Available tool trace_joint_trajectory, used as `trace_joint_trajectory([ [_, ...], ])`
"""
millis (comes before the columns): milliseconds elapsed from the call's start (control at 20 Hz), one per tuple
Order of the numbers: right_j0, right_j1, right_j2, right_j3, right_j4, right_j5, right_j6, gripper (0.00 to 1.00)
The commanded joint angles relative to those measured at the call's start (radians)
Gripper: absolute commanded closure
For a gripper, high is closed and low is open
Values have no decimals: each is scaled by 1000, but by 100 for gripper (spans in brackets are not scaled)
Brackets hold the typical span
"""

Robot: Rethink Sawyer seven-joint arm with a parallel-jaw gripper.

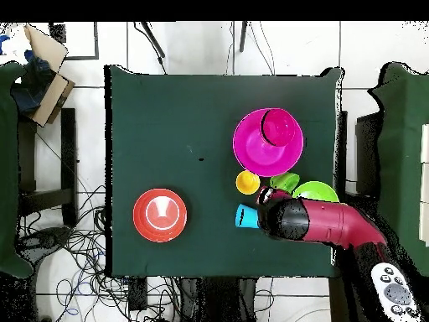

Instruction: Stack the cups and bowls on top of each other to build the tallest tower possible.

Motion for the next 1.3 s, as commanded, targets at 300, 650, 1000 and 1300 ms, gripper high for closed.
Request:
trace_joint_trajectory([
  [300,-26,28,-6,28,-68,-88,-11,0],
  [650,-89,-21,5,187,-214,-166,-118,0],
  [1000,-162,11,57,265,-342,-203,-161,0],
  [1300,-143,89,31,273,-478,-265,-103,0],
])
